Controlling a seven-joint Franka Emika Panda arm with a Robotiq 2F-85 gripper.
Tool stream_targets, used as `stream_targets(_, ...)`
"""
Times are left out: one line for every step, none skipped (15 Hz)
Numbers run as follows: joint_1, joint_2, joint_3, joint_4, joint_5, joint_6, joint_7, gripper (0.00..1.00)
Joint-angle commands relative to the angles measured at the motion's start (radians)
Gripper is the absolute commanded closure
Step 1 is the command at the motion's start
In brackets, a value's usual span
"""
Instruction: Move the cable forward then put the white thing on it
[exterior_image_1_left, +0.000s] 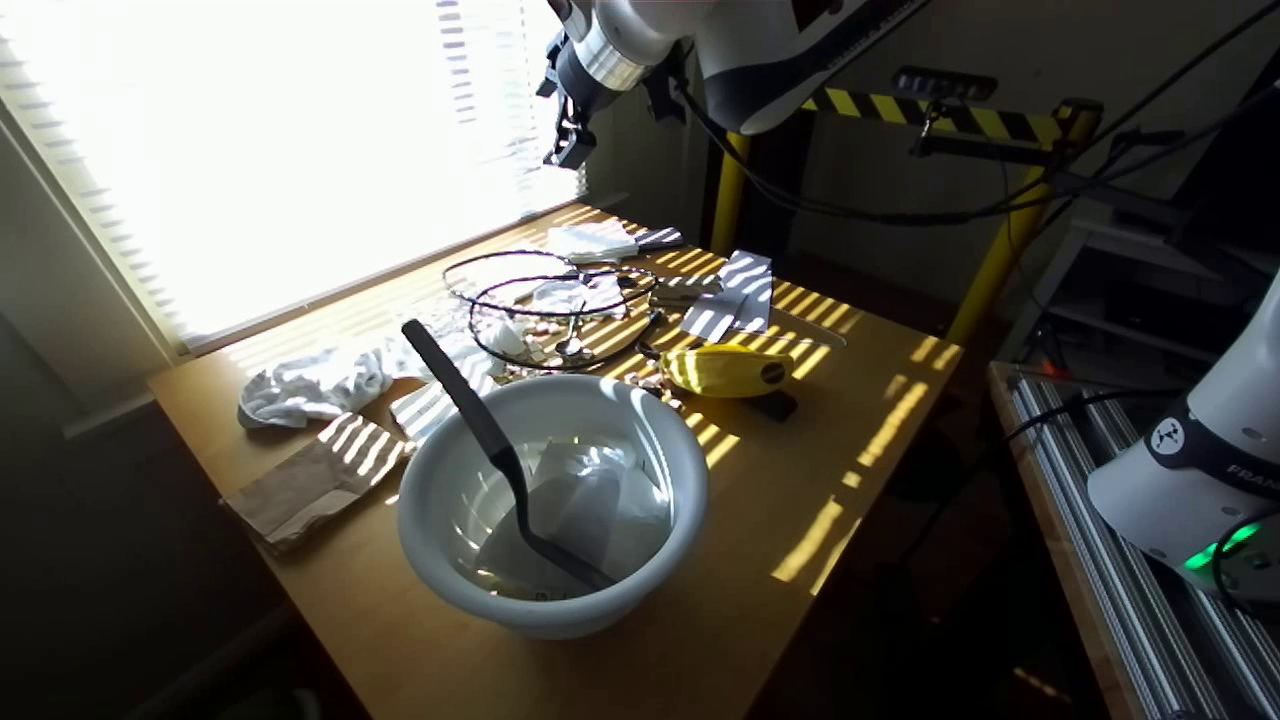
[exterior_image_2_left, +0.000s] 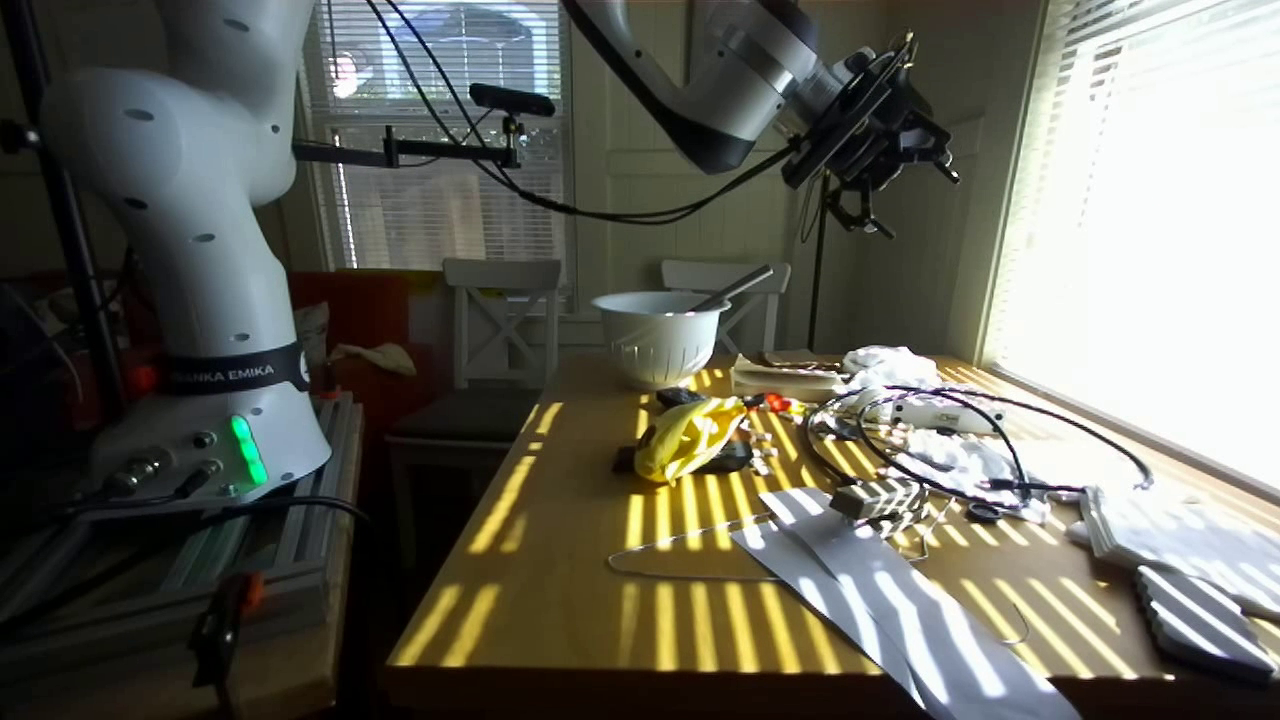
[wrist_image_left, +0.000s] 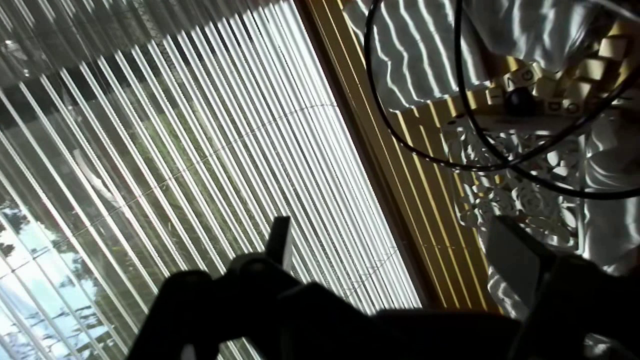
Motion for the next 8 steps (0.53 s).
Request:
stream_targets(0.034, 0.08, 0.038, 0.012, 0.015, -0.055, -0.081, 0.0)
stream_targets(0.04, 0.115, 0.05, 0.019, 0.021, -0.058, -0.093, 0.0)
stream_targets(0.057, 0.152, 0.048, 0.039, -0.009, -0.06, -0.08, 0.0)
stream_targets(0.069, 0.189, 0.048, 0.057, -0.022, -0.058, -0.07, 0.0)
stream_targets(0.098, 0.237, 0.028, 0.097, -0.064, -0.058, -0.027, 0.0)
stream_targets(0.126, 0.283, 0.01, 0.138, -0.098, -0.061, 0.013, 0.0)
stream_targets(0.152, 0.316, -0.001, 0.174, -0.115, -0.086, 0.039, 0.0)
stream_targets(0.108, 0.229, 0.028, 0.064, -0.061, -0.06, -0.015, 0.0)
